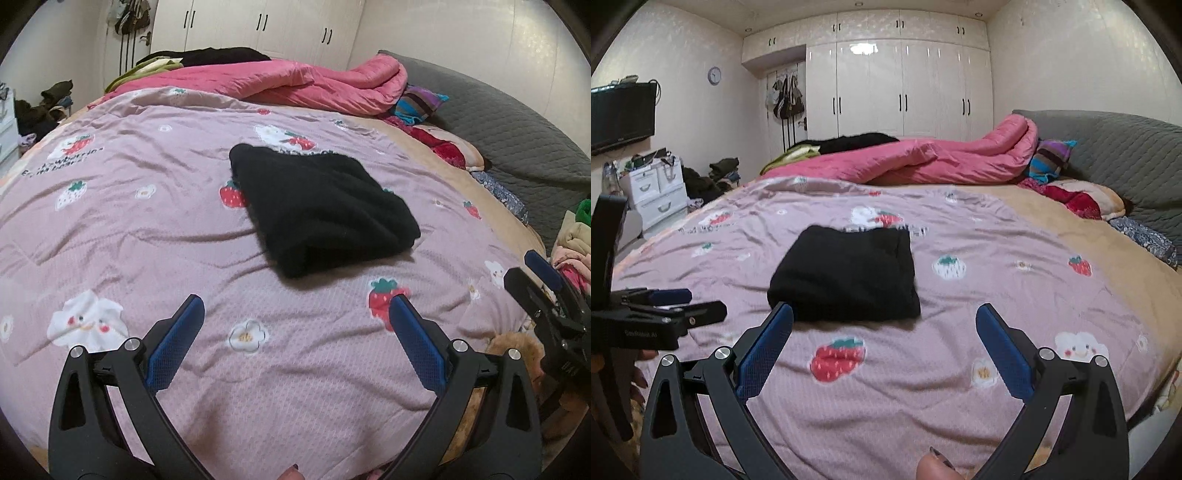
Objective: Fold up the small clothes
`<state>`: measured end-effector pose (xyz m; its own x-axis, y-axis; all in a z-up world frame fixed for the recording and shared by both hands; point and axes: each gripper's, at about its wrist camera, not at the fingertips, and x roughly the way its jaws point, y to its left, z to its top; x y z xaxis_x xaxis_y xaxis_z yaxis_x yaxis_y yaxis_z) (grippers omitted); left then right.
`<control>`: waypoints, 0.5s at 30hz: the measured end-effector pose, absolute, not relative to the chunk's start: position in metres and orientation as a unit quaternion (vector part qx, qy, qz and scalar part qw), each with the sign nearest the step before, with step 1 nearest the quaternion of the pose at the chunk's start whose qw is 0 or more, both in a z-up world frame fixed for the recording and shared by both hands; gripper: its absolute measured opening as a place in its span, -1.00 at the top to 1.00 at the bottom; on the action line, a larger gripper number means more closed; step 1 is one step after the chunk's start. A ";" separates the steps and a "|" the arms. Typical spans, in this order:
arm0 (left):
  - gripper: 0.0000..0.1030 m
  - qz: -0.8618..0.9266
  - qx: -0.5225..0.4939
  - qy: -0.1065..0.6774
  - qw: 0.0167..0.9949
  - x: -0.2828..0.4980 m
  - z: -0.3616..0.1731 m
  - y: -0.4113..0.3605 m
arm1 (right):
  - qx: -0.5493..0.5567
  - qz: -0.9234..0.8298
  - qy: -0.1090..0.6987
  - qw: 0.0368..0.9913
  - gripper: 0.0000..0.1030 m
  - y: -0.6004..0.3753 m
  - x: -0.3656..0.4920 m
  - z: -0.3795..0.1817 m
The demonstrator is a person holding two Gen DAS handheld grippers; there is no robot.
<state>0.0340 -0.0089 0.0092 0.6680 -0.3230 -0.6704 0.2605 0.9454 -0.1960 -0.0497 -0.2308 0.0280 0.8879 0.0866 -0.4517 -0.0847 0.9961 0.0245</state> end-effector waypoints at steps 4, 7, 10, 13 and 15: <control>-0.82 -0.153 -0.046 0.381 0.911 0.031 -0.003 -0.006 | 0.005 0.047 0.246 0.968 -0.92 -0.230 -0.050 0.017; -0.82 -0.148 -0.045 0.384 0.910 0.029 -0.009 -0.005 | 0.007 0.044 0.249 0.968 -0.92 -0.229 -0.049 0.010; -0.82 -0.144 -0.046 0.385 0.910 0.028 -0.013 -0.003 | 0.000 0.042 0.256 0.966 -0.92 -0.227 -0.046 0.000; -0.82 -0.140 -0.049 0.385 0.911 0.029 -0.017 -0.001 | 0.003 0.042 0.262 0.964 -0.92 -0.228 -0.045 -0.004; -0.82 -0.137 -0.047 0.386 0.911 0.029 -0.018 -0.001 | 0.008 0.043 0.259 0.965 -0.92 -0.228 -0.044 -0.004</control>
<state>0.0290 -0.0012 -0.0183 0.6638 -0.2870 -0.6906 0.2138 0.9577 -0.1925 -0.0440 -0.2285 -0.0040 0.8623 0.0872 -0.4989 -0.0791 0.9962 0.0373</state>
